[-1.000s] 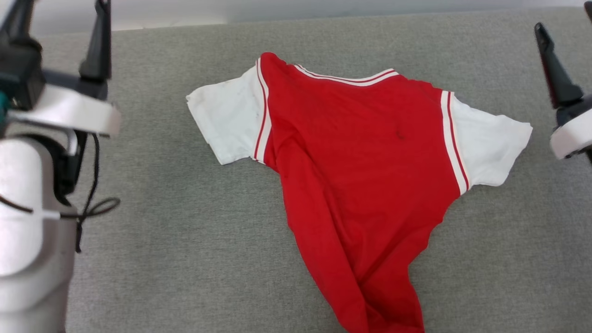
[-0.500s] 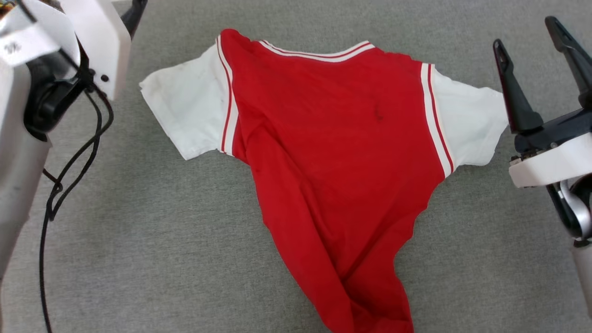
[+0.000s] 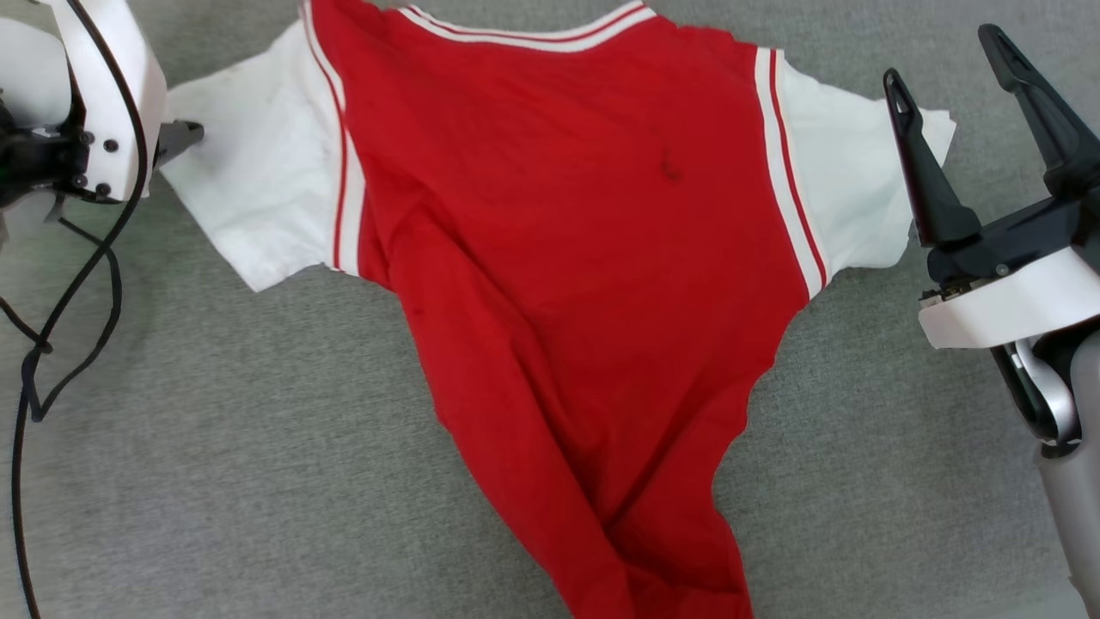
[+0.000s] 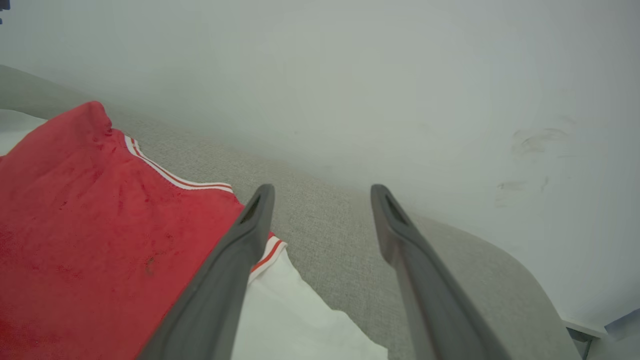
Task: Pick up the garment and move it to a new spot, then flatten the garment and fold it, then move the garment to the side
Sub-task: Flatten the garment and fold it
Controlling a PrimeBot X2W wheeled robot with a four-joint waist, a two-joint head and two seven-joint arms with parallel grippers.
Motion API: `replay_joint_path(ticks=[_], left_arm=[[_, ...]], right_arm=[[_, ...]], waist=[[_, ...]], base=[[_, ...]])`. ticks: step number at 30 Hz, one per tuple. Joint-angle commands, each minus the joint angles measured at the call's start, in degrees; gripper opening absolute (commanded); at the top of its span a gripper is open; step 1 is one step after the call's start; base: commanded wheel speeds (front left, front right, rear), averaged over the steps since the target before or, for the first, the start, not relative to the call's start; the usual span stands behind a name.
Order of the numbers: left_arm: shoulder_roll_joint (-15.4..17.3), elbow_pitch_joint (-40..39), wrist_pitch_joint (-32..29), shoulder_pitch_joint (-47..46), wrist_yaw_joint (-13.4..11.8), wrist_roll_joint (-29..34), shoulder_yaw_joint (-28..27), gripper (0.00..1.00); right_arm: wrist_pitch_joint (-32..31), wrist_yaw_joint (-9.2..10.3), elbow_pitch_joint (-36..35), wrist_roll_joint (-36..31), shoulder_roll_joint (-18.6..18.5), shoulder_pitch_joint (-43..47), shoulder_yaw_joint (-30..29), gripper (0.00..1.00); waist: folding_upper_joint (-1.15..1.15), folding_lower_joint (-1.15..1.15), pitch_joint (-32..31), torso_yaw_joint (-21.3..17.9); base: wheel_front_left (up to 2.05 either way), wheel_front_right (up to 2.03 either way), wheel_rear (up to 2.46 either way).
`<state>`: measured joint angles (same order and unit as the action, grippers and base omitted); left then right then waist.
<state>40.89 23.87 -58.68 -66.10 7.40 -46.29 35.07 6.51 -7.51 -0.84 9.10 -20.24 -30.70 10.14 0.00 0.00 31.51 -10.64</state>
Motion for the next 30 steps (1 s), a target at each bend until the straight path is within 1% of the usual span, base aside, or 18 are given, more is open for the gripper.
replay_joint_path(ticks=[1, 4, 5, 6, 9, 10, 13, 15, 18, 21, 25, 27, 30], left_arm=[[0.4, 0.7, -1.0, -0.2, 0.0, -0.3, 0.9, 1.00], [1.0, 1.5, -3.2, 1.7, 0.0, -0.5, 3.7, 1.00], [1.0, 1.7, -3.8, 2.5, 0.0, -1.0, 4.3, 0.47], [1.0, 1.5, -4.2, 3.1, 0.0, -1.5, 4.9, 0.00], [1.5, 0.9, -4.5, 3.6, 0.0, -1.5, 6.2, 0.00], [2.2, 0.2, -3.4, 3.3, 0.0, -1.6, 6.8, 0.00], [2.6, -1.3, -1.5, 2.3, 0.0, -1.8, 7.6, 0.00], [2.7, -2.2, 0.1, 1.5, 0.0, -2.2, 7.9, 0.00], [2.7, -3.9, 2.3, 0.9, 0.0, -2.9, 8.8, 0.00], [2.6, -6.0, 4.3, 0.5, 0.0, -3.6, 9.9, 0.00], [3.0, -8.6, 6.5, -0.2, 0.0, -4.2, 11.4, 0.00], [3.1, -9.6, 7.3, -0.8, 0.0, -4.1, 12.1, 0.00], [3.1, -10.7, 8.6, -2.0, 0.0, -4.1, 12.8, 0.00]], right_arm=[[0.4, 0.04, 0.5, 0.5, 0.4, -1.1, 0.2, 1.00], [0.6, 0.04, 1.4, 0.6, 0.4, -1.3, 0.6, 1.00], [0.6, 0.04, 1.6, 0.6, 0.3, -1.3, 0.7, 1.00], [0.5, 0.04, 1.8, 0.7, 0.1, -1.5, 0.6, 1.00], [0.3, 0.04, 2.0, 0.6, -0.6, -2.1, 0.0, 1.00], [0.3, 0.04, 2.2, 0.3, -1.2, -2.7, -0.7, 1.00], [-0.8, 0.04, 2.0, 0.3, -3.1, -4.2, -1.8, 1.00], [-3.7, 0.04, 2.4, 1.2, -5.3, -5.2, -1.4, 1.00], [-9.4, 0.04, 2.6, 4.1, -10.1, -8.3, -0.2, 1.00], [-18.9, 0.04, 3.5, 9.6, -15.9, -10.4, 3.8, 1.00], [-35.7, 0.04, 3.1, 21.2, -23.8, -14.4, 10.9, 1.00], [-44.4, 0.04, 3.1, 26.5, -27.1, -16.1, 14.1, 1.00], [-53.7, 0.04, 3.7, 31.1, -30.1, -19.3, 16.5, 1.00]], waist=[[0.00, 0.00, 1.7, -1.1], [0.00, 0.00, 2.2, -1.4], [0.00, 0.00, 2.2, -1.4], [0.00, 0.00, 2.1, -1.4], [0.00, 0.00, 1.6, -1.1], [0.00, 0.00, 0.9, -0.7], [0.00, 0.00, -0.6, 0.2], [0.00, 0.00, -1.6, 1.0], [0.00, 0.00, -2.9, 2.4], [0.00, 0.00, -3.6, 4.0], [0.00, 0.00, -3.7, 6.0], [0.00, 0.00, -3.2, 6.8], [0.00, 0.00, -2.1, 8.0]], base=[[0.00, 0.00, 0.00], [0.00, 0.00, 0.00], [0.00, 0.00, 0.00], [0.00, 0.00, 0.00], [0.00, 0.00, 0.00], [0.00, 0.00, 0.00], [0.00, 0.00, 0.00], [0.00, 0.00, 0.00], [0.00, 0.00, 0.00], [0.00, 0.00, 0.00], [0.00, 0.00, 0.00], [0.00, 0.00, 0.00], [0.00, 0.00, 0.00]])
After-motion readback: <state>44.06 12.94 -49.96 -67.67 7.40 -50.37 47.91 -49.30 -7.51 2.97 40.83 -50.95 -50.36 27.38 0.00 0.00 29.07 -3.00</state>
